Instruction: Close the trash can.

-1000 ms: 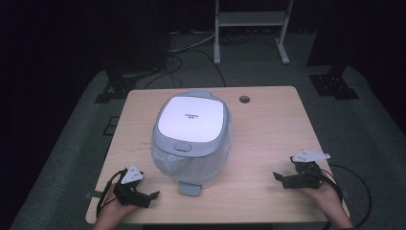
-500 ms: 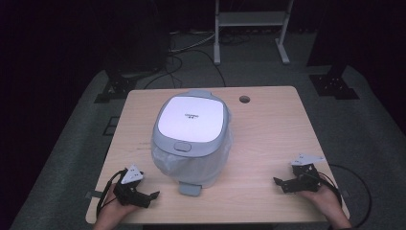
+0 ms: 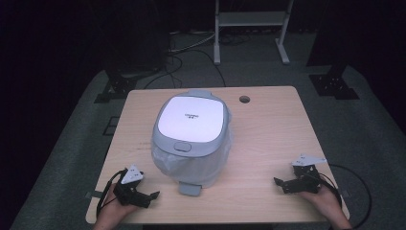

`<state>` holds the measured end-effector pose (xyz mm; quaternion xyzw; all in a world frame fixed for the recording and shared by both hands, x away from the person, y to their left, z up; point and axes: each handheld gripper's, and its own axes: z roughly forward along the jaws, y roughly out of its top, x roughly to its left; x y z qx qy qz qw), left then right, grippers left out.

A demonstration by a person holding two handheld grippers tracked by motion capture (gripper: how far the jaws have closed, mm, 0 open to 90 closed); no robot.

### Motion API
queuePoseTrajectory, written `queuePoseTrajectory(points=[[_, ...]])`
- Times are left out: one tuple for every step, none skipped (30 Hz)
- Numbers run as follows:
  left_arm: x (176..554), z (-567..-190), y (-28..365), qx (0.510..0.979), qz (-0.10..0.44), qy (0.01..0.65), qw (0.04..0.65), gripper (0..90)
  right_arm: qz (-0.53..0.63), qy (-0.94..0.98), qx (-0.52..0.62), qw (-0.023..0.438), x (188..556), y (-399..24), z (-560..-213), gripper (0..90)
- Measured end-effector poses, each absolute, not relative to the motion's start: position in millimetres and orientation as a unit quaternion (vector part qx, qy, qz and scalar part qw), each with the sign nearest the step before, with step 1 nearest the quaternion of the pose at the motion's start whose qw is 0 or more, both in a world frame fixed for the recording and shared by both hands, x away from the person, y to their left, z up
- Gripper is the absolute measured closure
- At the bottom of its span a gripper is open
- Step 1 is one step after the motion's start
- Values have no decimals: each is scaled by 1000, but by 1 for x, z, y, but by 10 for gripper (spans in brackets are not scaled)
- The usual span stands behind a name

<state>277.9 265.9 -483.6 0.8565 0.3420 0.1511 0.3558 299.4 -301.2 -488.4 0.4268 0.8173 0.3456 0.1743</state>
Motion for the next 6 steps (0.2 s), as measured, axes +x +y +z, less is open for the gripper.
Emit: queuePoseTrajectory(points=[[278, -484, 266, 856, 151, 342, 356, 0, 346, 817, 427, 175, 299, -301, -488, 8], [278, -484, 266, 857, 151, 342, 356, 0, 345, 817, 427, 175, 299, -302, -488, 8], [278, -484, 266, 856, 151, 342, 356, 0, 345, 816, 430, 175, 298, -302, -488, 8], [278, -484, 266, 856, 151, 342, 356, 0, 346, 816, 430, 176, 298, -302, -489, 8], [278, -484, 266, 856, 151, 342, 356, 0, 345, 815, 430, 175, 297, -302, -489, 8], [278, -484, 266, 856, 151, 342, 356, 0, 345, 815, 431, 176, 297, -302, -488, 9]])
